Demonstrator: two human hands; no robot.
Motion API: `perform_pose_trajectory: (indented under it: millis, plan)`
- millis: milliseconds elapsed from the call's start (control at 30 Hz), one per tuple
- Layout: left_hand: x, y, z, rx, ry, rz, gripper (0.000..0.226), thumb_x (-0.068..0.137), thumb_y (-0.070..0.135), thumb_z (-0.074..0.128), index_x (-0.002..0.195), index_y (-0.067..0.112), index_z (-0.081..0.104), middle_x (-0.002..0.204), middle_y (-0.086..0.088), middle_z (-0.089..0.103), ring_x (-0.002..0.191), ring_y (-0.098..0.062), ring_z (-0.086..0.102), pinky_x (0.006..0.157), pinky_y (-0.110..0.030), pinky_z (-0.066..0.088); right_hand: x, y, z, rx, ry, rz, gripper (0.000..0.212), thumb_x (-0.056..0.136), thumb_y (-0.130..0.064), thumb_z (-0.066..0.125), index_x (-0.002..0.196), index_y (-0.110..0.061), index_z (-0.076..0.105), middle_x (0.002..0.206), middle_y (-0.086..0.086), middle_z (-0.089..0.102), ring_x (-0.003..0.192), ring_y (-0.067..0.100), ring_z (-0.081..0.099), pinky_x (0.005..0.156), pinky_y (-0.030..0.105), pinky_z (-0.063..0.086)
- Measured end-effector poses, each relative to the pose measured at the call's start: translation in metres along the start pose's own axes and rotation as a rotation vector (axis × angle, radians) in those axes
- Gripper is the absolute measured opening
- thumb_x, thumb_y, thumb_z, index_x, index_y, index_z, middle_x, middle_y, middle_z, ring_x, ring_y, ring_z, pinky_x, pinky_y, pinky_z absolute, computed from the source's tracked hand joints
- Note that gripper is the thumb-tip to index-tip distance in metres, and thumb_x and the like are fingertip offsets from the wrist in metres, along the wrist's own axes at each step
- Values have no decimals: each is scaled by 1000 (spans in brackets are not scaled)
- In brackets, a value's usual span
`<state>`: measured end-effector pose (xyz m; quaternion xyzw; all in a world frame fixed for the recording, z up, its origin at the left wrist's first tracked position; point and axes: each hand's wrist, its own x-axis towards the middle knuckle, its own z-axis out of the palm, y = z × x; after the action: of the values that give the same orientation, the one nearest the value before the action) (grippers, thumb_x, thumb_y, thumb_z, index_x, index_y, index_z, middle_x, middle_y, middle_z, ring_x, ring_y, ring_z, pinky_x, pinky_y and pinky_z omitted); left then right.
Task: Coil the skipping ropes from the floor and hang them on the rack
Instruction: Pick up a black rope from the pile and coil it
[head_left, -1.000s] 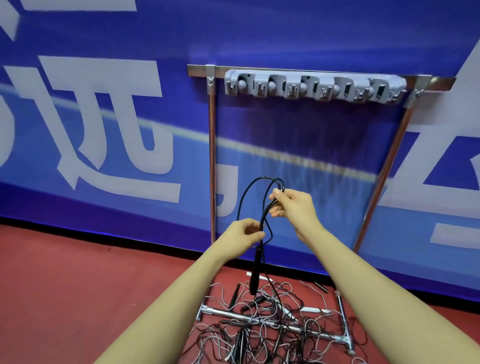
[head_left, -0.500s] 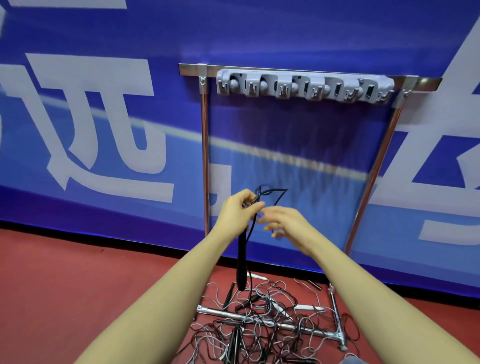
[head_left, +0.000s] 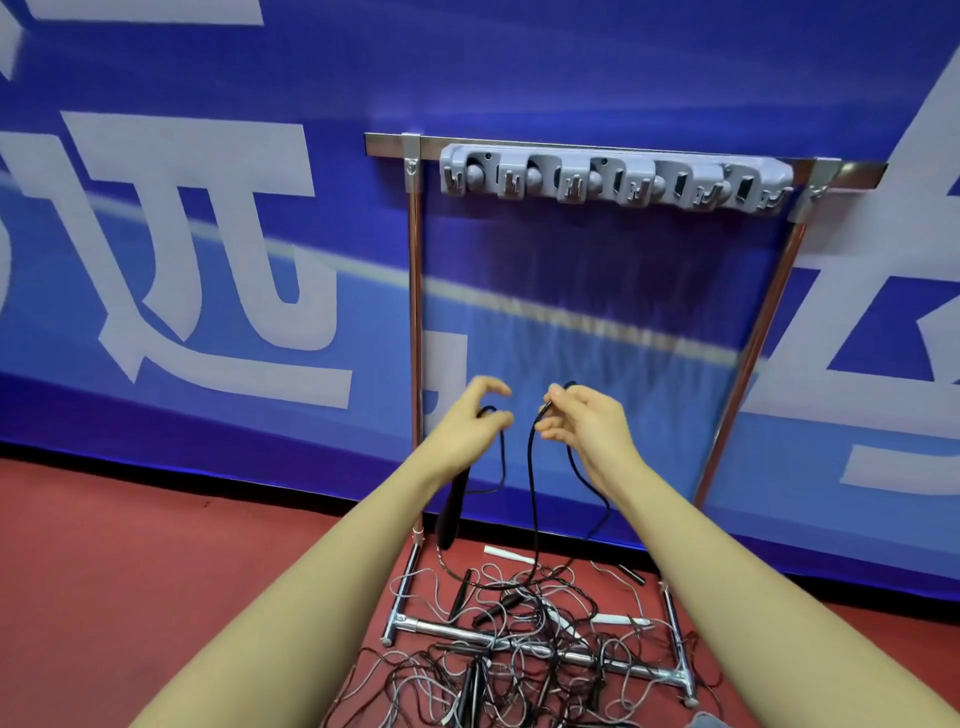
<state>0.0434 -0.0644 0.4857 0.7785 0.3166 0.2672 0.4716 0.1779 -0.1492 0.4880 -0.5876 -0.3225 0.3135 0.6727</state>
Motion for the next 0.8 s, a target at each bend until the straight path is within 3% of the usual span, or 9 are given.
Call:
perform_pose_trajectory:
  millis: [100, 200, 267, 333, 400, 500, 567, 733, 800]
  plan:
    - [-10, -7, 8, 203, -112, 71, 23, 91, 20, 59, 113, 14, 65, 69, -8, 39, 60, -17, 37, 55, -20, 31, 5, -15, 2, 188, 28, 35, 21, 95, -13, 55, 77, -4, 60, 64, 5, 61, 53, 14, 61, 53, 23, 50]
    - [-13, -8, 15, 198, -66, 102, 19, 89, 29, 63, 100, 17, 72, 83, -3, 45, 69, -12, 45, 70, -22, 38, 6, -31, 8, 276, 14, 17, 21, 96, -13, 55, 78, -4, 61, 63, 4, 63, 53, 13, 61, 54, 23, 49]
    - [-9, -3, 17, 200, 10, 104, 16, 88, 29, 64, 88, 15, 72, 86, -2, 48, 73, -12, 47, 73, -24, 38, 6, -37, 9, 305, 4, 4, 21, 97, -16, 53, 82, -3, 62, 66, 4, 64, 56, 14, 62, 53, 23, 49]
    - [-5, 5, 17, 170, 92, 92, 16, 88, 27, 64, 80, 15, 70, 84, -3, 45, 71, -12, 45, 68, -23, 36, 4, -36, 5, 212, -17, 12, 23, 98, -24, 52, 92, -4, 63, 77, 7, 66, 63, 18, 61, 53, 25, 47]
    - [0, 14, 14, 123, 166, 86, 21, 89, 27, 63, 75, 13, 68, 81, -1, 43, 67, -11, 43, 62, -19, 33, 0, -28, -4, -32, -75, 40, 24, 96, -25, 54, 101, -4, 63, 90, 10, 66, 71, 19, 58, 56, 26, 45]
    - [7, 24, 8, 79, 216, 77, 31, 89, 26, 63, 75, -2, 67, 76, -7, 45, 67, -17, 41, 57, -21, 33, -11, -2, -14, -460, -301, 80, 17, 92, -21, 60, 103, -9, 65, 96, 4, 67, 74, 13, 59, 62, 23, 43]
    - [10, 29, 6, 80, 221, 86, 32, 88, 26, 63, 73, -3, 65, 75, -9, 44, 68, -17, 39, 60, -26, 32, -16, 11, -15, -567, -392, 66, 9, 90, -18, 63, 96, -13, 66, 92, 0, 69, 74, 12, 65, 61, 19, 44]
    - [8, 30, 2, 73, 186, 83, 29, 94, 23, 53, 80, 0, 65, 62, -3, 40, 53, -9, 35, 48, -22, 26, -11, 5, -5, -497, -236, -81, 14, 92, -8, 57, 79, -5, 63, 75, 8, 67, 62, 16, 60, 55, 19, 45]
    - [2, 22, 2, 135, 100, 58, 18, 92, 14, 51, 102, 12, 66, 73, -2, 43, 61, -13, 43, 49, -15, 30, -6, -1, -3, -345, -138, -114, 16, 92, -8, 57, 79, -6, 64, 73, 8, 67, 59, 13, 60, 57, 21, 48]
